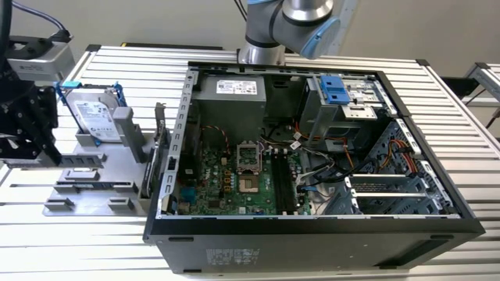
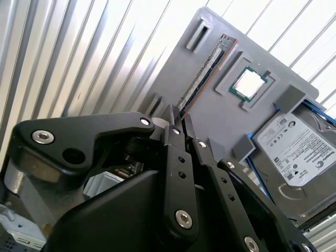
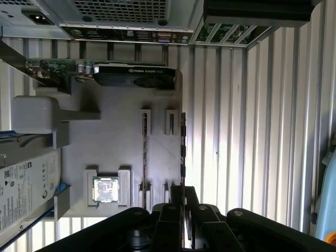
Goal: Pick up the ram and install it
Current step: 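Pick up the ram and move it above insertion slot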
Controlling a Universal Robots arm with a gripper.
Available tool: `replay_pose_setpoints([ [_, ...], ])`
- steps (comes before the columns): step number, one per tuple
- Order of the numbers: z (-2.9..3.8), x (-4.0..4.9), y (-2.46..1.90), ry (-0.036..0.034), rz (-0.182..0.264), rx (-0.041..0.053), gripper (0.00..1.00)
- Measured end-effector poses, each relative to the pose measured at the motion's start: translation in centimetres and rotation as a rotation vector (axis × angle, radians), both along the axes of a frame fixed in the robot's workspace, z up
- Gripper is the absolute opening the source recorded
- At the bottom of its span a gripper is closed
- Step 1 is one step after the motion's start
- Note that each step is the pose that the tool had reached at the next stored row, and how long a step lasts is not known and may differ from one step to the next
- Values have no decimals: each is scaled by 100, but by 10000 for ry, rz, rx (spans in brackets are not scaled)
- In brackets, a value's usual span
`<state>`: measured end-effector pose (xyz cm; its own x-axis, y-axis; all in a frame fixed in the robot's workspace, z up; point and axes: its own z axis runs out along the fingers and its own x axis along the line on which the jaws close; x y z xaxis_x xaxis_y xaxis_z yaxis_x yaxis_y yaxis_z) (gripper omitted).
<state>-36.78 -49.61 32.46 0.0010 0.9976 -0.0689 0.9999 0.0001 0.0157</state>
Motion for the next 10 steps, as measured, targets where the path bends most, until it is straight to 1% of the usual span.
replay_pose_setpoints([
  [10,49,0,0,0,0,0,0],
])
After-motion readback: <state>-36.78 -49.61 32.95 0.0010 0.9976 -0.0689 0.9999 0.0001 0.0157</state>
